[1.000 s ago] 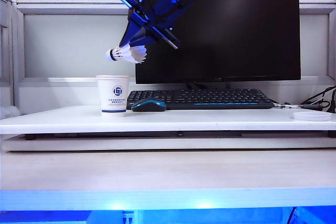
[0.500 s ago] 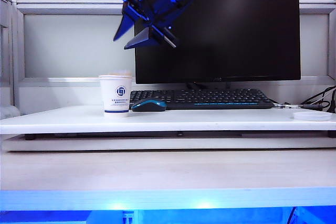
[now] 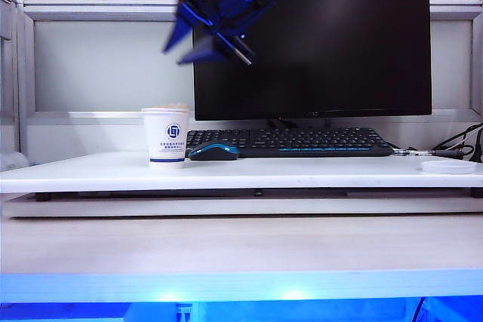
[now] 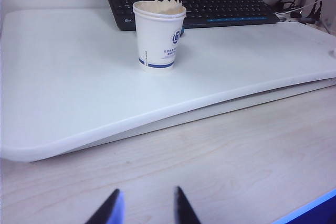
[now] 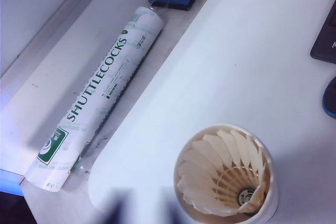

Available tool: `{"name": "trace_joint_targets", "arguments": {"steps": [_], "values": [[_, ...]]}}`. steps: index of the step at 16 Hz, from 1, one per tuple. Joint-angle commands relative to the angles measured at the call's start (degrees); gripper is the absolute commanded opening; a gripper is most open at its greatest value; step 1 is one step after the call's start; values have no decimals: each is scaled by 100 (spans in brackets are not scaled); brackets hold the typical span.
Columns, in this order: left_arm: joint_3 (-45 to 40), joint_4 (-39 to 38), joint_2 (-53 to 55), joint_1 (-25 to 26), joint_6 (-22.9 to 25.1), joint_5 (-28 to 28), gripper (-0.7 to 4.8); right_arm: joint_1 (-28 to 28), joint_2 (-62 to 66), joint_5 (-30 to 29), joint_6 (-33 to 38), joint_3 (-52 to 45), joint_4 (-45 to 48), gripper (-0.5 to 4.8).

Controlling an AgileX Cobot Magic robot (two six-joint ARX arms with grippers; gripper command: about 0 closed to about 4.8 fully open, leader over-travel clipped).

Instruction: Pick up the badminton from the table and put it into the white paper cup.

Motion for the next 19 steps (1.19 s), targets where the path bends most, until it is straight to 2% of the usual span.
{"name": "trace_joint_targets", "arguments": {"steps": [1, 6, 10, 16, 19], "values": [[7, -140, 4, 2, 2, 63, 133, -48, -179, 42, -208, 28, 219, -9], [7, -140, 4, 2, 2, 66, 133, -146, -741, 807, -763, 22, 140, -9], [7, -140, 4, 2, 7, 66, 133, -573, -1189, 824, -634, 20, 52, -9], [7, -140, 4, 4, 17, 61, 133, -1550, -1705, 702, -352, 11, -546, -9], [7, -140, 4, 2, 24, 22, 133, -1921, -1912, 723, -20, 4, -592, -9]]}}
